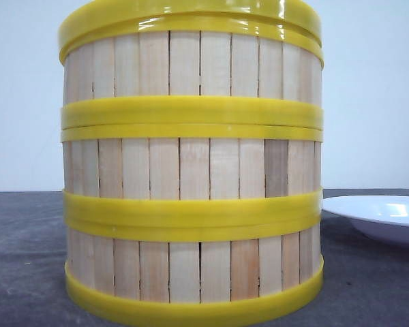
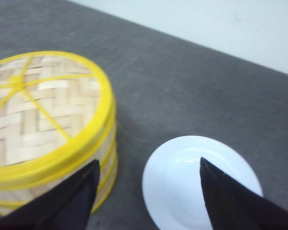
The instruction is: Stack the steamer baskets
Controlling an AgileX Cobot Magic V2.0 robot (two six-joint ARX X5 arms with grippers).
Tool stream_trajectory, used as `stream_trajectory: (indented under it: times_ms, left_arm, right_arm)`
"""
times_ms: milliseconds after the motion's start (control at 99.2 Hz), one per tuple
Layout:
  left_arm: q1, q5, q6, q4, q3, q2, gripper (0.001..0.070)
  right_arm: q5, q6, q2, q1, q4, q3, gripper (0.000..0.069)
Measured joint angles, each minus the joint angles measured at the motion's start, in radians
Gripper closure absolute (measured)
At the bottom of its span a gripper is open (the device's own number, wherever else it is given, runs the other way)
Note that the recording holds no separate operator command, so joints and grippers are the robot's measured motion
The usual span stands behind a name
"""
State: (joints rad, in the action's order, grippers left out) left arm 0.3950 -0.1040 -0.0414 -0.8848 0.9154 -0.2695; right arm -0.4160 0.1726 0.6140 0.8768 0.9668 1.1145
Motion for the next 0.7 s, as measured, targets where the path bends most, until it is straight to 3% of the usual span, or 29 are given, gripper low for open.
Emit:
stream_trajectory:
  times_ms: [81, 161, 696]
  left_arm:
    - [0.0, 0.0, -0.002, -0.001, 0.0, 0.0, 0.0595]
    - [0.0, 0.0, -0.002, -0.001, 0.0, 0.0, 0.066]
    - [0.0, 0.0, -0.002, -0.001, 0.0, 0.0, 0.0674]
  right_arm:
    - [-0.004, 0.0, 0.0, 0.0, 0.0, 0.0, 0.0581]
    - [-0.004, 0.0, 0.0, 0.0, 0.0, 0.0, 0.0652]
    - [-0.004, 0.0, 0.0, 0.0, -0.014, 0.0, 0.0681]
